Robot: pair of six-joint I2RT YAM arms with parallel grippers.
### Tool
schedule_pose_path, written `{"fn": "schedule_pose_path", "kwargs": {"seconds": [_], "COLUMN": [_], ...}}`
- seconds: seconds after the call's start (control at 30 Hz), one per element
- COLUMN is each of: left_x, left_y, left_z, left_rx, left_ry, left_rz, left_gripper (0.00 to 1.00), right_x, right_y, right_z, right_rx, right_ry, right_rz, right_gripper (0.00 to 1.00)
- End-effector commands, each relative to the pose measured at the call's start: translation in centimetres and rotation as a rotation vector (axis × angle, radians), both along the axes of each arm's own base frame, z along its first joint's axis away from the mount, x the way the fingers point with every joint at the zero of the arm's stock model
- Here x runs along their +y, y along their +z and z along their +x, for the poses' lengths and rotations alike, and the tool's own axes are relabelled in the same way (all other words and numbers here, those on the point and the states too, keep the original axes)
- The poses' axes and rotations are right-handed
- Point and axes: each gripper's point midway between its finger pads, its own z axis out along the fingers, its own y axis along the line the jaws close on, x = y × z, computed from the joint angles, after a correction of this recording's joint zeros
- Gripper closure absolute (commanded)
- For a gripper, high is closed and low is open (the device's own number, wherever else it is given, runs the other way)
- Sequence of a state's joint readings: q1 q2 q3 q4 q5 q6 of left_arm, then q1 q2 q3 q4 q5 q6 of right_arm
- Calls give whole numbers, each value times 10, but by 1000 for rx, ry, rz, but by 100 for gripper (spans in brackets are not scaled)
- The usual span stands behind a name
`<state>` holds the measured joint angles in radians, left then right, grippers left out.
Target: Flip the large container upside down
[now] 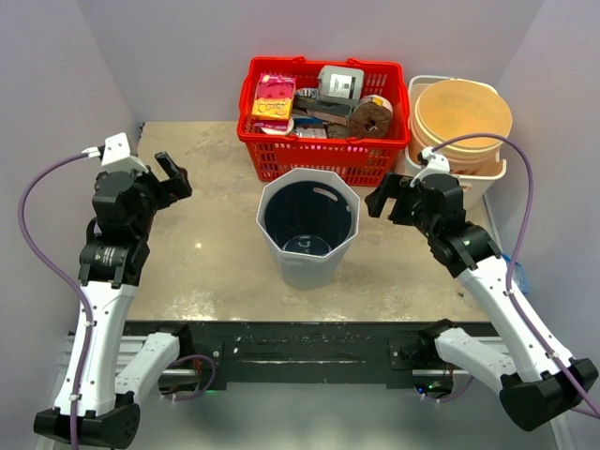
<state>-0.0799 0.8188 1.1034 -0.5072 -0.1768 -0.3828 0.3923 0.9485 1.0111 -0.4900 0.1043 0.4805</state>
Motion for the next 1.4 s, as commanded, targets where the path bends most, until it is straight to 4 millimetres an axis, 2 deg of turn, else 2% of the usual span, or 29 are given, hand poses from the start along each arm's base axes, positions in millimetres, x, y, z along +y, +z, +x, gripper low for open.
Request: {"fn": "schedule_pose_path", "kwargs": {"seconds": [0.0, 0.07, 0.17, 0.2, 0.3, 0.37, 0.5, 0.57, 0.8, 1.03, 1.2, 1.37], "left_x": [8, 6, -17, -28, -38, -47, -76, -83, -125, -125, -124, -123], "left_y": [24, 31, 37, 37, 30, 29, 30, 28, 28, 32, 25, 22], "left_z": [-1, -2, -4, -6, -7, -7, -15, -18, -31, -24, -15, -11], "left_rx": [-44, -74, -102, -104, -80, -74, -75, -69, -63, -104, -67, -46], "left_ry": [54, 45, -113, -180, -231, -286, -472, -518, -788, -766, -759, -757], "left_rz": [-17, -21, 18, 18, -12, -2, -9, -7, -77, -102, -108, -84], "left_gripper": [0, 1, 0, 0, 1, 0, 0, 0, 4, 6, 7, 8], "right_x": [5, 7, 8, 9, 12, 17, 40, 51, 63, 77, 85, 94], "right_y": [28, 32, 39, 40, 49, 56, 66, 70, 83, 107, 112, 108], "right_z": [2, 3, 3, 2, 1, -1, -7, -11, -16, -18, -14, -7], "right_rx": [-73, -78, -89, -90, -102, -110, -122, -115, -135, -161, -168, -143], "right_ry": [43, 49, 61, 65, 84, 121, 263, 323, 397, 494, 518, 516], "right_rz": [7, 10, 10, 12, 20, 23, 59, 82, 113, 111, 90, 56], "right_gripper": [1, 1, 1, 1, 1, 1, 1, 1, 3, 11, 14, 15]}}
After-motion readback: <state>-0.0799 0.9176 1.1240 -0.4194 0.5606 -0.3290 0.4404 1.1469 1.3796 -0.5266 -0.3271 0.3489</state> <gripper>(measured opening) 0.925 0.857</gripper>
